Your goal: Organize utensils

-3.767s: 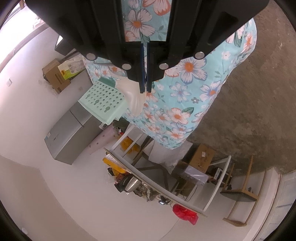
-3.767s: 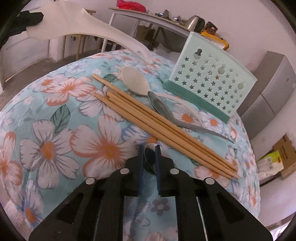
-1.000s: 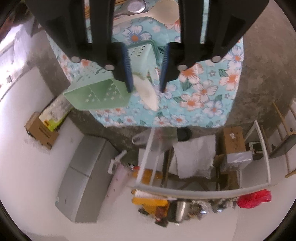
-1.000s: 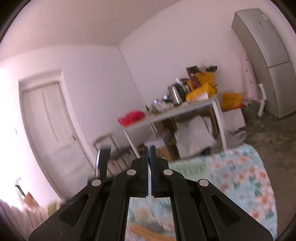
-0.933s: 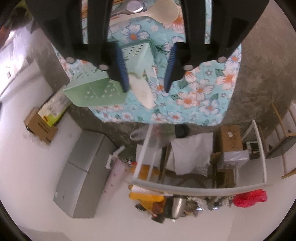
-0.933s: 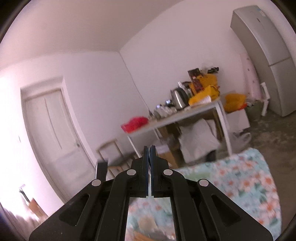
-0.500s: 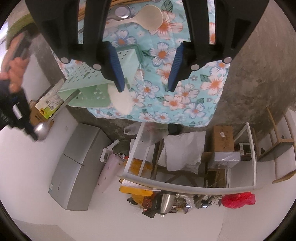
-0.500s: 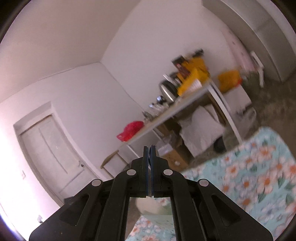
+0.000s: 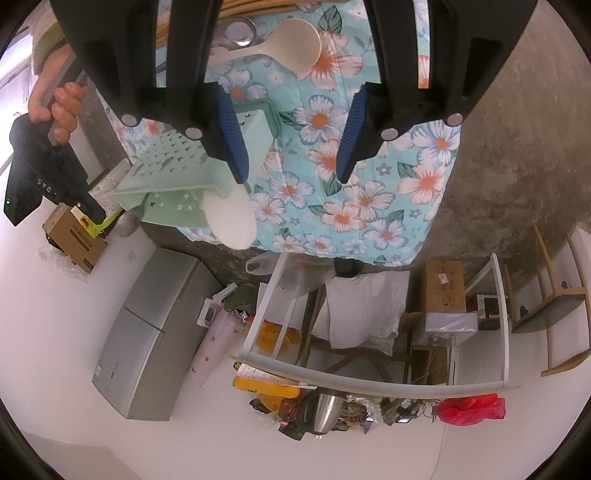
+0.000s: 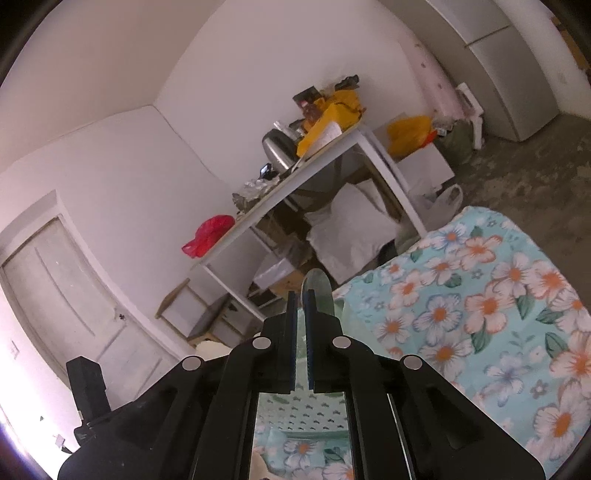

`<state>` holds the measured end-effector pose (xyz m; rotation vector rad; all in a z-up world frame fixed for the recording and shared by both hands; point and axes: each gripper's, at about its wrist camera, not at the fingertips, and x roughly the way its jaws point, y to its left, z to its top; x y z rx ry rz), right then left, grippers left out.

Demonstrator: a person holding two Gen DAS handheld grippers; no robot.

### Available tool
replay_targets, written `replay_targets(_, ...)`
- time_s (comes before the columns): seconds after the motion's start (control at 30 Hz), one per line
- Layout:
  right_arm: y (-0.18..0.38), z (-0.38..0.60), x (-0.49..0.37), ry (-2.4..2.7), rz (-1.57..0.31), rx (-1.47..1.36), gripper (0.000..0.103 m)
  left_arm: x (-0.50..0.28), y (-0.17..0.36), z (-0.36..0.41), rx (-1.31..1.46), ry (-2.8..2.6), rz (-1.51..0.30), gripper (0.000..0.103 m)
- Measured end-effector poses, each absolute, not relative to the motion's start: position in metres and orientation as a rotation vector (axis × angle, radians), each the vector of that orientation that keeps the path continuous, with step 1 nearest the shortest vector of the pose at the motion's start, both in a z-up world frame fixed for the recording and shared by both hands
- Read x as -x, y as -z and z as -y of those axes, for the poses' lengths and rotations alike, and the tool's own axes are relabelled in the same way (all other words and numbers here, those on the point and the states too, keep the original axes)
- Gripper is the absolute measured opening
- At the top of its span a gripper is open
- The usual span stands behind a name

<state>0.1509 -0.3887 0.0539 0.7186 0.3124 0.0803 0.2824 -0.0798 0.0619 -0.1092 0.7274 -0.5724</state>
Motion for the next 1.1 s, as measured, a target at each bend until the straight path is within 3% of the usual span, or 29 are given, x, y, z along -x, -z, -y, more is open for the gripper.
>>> replay_targets(0.63,-0.067,0.351,-0.074,-0.084,-0.320,-0.613,0.016,-0.244,-0.054,0.057,0.120,0.563,-0.730,0.047)
replay_targets(0.87,-0.059,0.315,-0.067,-0.158,-0.464,-0.491,0.028,-0.228,-0.037,0.045,0.135,0.550,-0.766,0.047)
replay_targets(1.1,-0.036,0.293,-0.062,-0.204,-0.592,-0.476,0.031,-0.207,-0.009,0.058,0.180,0.665,-0.849,0.047)
